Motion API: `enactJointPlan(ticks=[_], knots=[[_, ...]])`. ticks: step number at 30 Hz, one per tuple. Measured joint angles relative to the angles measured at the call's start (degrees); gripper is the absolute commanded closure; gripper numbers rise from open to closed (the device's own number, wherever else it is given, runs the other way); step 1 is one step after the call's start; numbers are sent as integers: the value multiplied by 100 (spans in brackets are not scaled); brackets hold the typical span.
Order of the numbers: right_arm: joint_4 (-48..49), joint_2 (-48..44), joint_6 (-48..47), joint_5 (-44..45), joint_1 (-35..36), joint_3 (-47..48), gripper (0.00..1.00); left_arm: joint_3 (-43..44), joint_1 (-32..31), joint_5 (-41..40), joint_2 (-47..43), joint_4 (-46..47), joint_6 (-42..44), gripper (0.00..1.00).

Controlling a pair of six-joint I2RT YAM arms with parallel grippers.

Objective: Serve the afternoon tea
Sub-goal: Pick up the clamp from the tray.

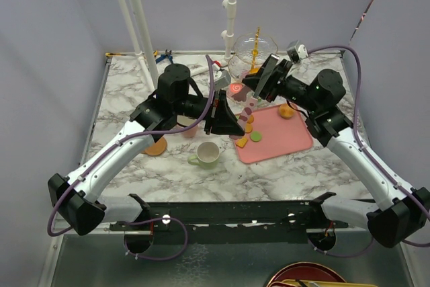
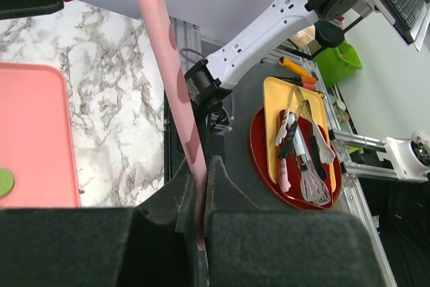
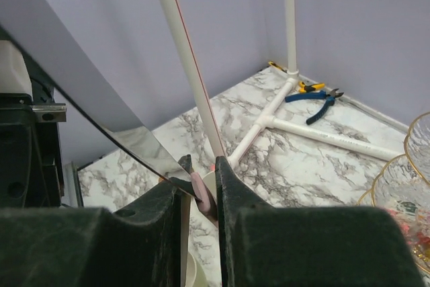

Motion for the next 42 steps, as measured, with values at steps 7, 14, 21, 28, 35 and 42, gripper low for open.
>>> enactJointPlan(ticks=[7, 14, 21, 28, 35, 42], knots=[[125, 173, 286, -664, -111, 96, 30, -2, -39, -74, -98, -55, 0, 100], [-686, 76, -166, -1742, -269, 557, 0, -31, -138, 140, -424, -55, 232, 100], [-1714, -240, -640, -2909, -1032, 632, 0, -221, -87, 221, -673, -57, 706, 100], [-1714, -136, -540, -3729, -1161, 745, 0, -240, -63, 63, -636, -278, 1460, 100], [-946, -111, -170, -4116, -1161, 581, 0, -240, -61, -138, -380, -402, 1895, 100], [-529, -118, -39, -4295, -1161, 533, 0, -136, -61, -247, -26, -496, 2135, 100]])
